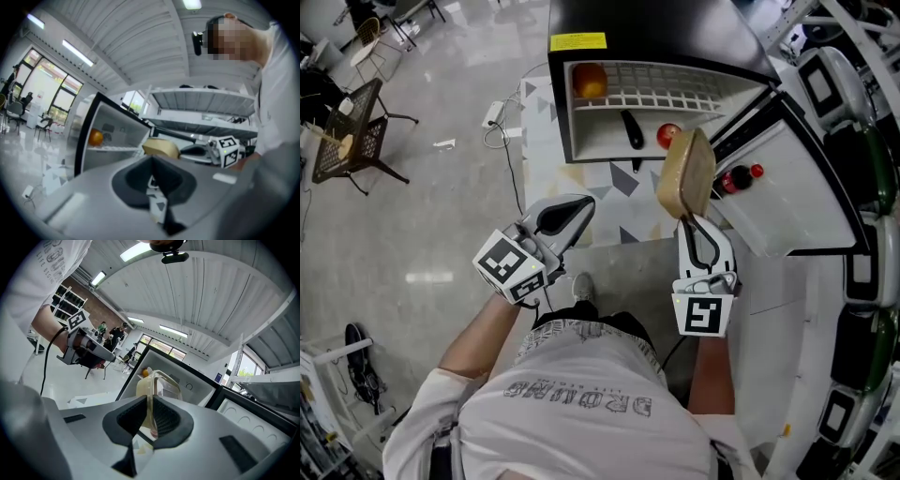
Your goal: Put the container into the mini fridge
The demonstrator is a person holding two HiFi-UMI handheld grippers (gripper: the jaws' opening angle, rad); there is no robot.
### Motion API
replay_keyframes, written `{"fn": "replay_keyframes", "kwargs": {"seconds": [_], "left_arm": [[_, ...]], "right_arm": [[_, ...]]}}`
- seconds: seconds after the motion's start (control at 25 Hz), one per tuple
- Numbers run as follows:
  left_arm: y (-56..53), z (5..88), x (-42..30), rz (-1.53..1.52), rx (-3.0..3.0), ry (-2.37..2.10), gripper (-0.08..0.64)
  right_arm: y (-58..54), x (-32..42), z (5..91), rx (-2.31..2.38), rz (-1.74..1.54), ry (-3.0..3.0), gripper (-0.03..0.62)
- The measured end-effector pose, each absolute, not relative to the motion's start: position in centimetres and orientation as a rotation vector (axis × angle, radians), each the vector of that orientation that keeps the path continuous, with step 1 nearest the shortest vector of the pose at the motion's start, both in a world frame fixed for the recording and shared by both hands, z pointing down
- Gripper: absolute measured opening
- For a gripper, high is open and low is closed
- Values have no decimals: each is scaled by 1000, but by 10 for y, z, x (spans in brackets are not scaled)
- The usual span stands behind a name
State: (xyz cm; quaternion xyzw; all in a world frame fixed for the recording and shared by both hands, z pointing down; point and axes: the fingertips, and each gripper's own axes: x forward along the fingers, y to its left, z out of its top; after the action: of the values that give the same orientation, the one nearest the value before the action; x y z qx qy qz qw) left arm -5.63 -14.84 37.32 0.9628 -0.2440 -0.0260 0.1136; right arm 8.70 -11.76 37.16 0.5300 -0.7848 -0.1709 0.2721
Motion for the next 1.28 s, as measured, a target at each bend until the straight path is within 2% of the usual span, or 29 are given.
{"fn": "replay_keyframes", "kwargs": {"seconds": [0.52,1.28], "left_arm": [[-186,375,-57,-83,2798,-807,8],[-235,376,-20,-73,2757,-943,8]], "right_arm": [[-178,100,364,1376,-532,-2127,32],[-288,141,366,1264,-640,-2115,32]]}}
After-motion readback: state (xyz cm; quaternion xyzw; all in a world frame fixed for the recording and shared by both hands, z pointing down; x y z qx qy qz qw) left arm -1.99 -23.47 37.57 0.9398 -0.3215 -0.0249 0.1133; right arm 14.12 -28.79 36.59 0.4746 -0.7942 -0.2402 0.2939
